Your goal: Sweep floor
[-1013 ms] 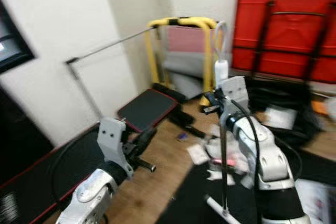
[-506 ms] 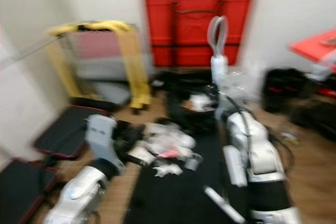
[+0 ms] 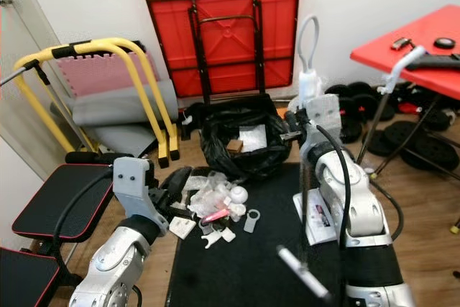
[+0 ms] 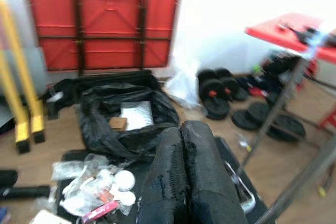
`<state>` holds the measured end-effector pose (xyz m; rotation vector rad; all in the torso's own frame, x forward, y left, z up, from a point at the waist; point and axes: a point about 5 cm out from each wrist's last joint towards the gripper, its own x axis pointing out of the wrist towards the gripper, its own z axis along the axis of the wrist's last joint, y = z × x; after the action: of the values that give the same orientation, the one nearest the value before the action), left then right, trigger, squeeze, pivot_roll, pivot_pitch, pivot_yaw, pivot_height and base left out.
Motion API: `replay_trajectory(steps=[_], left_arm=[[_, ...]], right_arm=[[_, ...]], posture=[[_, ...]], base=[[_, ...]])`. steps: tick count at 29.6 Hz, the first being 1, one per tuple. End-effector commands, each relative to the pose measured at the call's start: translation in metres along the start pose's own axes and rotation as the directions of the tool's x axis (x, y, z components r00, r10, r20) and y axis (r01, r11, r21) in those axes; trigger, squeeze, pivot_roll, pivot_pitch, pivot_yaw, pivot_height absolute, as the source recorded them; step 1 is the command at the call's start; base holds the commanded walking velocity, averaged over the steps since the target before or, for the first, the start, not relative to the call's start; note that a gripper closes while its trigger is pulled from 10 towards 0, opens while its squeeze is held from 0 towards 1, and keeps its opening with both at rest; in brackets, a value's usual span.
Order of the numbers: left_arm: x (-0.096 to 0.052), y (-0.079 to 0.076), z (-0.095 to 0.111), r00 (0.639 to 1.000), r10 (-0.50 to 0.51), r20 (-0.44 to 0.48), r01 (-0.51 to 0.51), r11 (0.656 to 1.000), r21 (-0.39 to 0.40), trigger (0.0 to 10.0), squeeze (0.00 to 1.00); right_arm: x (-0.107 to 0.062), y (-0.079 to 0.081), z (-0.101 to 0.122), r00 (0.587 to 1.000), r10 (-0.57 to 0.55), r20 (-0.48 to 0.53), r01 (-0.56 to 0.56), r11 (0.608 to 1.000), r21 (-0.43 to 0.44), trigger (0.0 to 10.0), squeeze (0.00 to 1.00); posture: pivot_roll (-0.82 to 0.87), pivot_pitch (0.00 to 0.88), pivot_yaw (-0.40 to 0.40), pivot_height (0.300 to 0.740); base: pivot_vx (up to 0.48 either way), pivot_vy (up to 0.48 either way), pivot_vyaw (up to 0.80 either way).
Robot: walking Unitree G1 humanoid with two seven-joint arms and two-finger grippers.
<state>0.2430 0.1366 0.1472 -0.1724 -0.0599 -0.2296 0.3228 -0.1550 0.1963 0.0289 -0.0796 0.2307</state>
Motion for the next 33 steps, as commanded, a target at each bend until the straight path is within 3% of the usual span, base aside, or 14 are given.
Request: replay_trajectory(steps=[1, 4, 5, 9, 12, 13, 14, 15, 26, 33], left_arm=[[0.0, 0.007, -0.004, 0.998, 0.068, -0.015, -0.068, 0.997, -0.021, 10.0, 0.0], [-0.001, 0.01, -0.004, 0.996, 0.092, -0.012, -0.092, 0.994, -0.058, 10.0, 0.0], [-0.001, 0.01, -0.004, 0.995, 0.096, -0.012, -0.097, 0.993, -0.065, 10.0, 0.0], [-0.001, 0.01, -0.004, 0.995, 0.095, -0.011, -0.096, 0.993, -0.066, 10.0, 0.0], [-0.001, 0.01, -0.004, 0.995, 0.096, -0.01, -0.096, 0.993, -0.072, 10.0, 0.0], [-0.001, 0.01, -0.004, 0.995, 0.096, -0.009, -0.097, 0.992, -0.075, 10.0, 0.0], [-0.001, 0.01, -0.004, 0.995, 0.096, -0.009, -0.097, 0.992, -0.075, 10.0, 0.0], [-0.001, 0.01, -0.004, 0.995, 0.097, -0.006, -0.097, 0.992, -0.08, 10.0, 0.0], [-0.003, 0.009, -0.003, 0.998, 0.062, 0.014, -0.061, 0.995, -0.073, 10.0, 0.0], [-0.003, 0.007, -0.003, 0.999, 0.052, 0.014, -0.051, 0.996, -0.072, 10.0, 0.0]], right_arm=[[0.0, -0.002, 0.009, 0.999, -0.003, 0.051, 0.002, 1.0, 0.02, 10.0, 0.0], [0.0, -0.006, 0.007, 0.999, -0.014, 0.053, 0.011, 0.999, 0.049, 10.0, 0.0], [-0.001, -0.009, 0.006, 0.998, -0.024, 0.06, 0.019, 0.996, 0.089, 0.0, 0.0], [-0.002, -0.011, 0.007, 0.997, -0.036, 0.073, 0.026, 0.991, 0.128, 0.0, 0.0], [-0.001, -0.012, 0.008, 0.996, -0.042, 0.077, 0.034, 0.994, 0.105, 0.0, 0.0], [-0.001, -0.012, 0.008, 0.996, -0.043, 0.077, 0.036, 0.995, 0.088, 3.0, 0.0], [-0.001, -0.012, 0.008, 0.996, -0.043, 0.077, 0.036, 0.995, 0.088, 3.0, 0.0], [0.001, -0.012, 0.008, 0.996, -0.05, 0.067, 0.046, 0.997, 0.067, 10.0, 0.0], [0.003, -0.019, 0.009, 0.996, -0.075, 0.054, 0.074, 0.997, 0.019, 10.0, 0.0], [0.003, -0.026, 0.006, 0.992, -0.121, 0.031, 0.121, 0.993, 0.005, 10.0, 0.0]], posture=[[-0.1, 0.0, -0.016, 0.74], [-0.1, 0.0, -0.016, 0.74], [-0.1, 0.0, -0.015, 0.74], [-0.1, 0.0, -0.016, 0.74], [-0.1, 0.0, -0.017, 0.74], [-0.1, 0.0, -0.017, 0.74], [-0.1, 0.0, -0.017, 0.74], [-0.1, 0.0, -0.017, 0.74], [-0.11, 0.0, -0.01, 0.74], [-0.11, 0.0, -0.01, 0.74]], base=[[0.0, 0.0, 0.0], [0.0, 0.0, 0.0], [0.0, 0.0, 0.0], [0.0, 0.0, 0.0], [0.0, 0.0, 0.0], [0.0, 0.0, 0.0], [0.0, 0.0, 0.0], [0.0, 0.0, 0.0], [0.046, 0.0, 0.0], [0.27, 0.0, 0.75]])
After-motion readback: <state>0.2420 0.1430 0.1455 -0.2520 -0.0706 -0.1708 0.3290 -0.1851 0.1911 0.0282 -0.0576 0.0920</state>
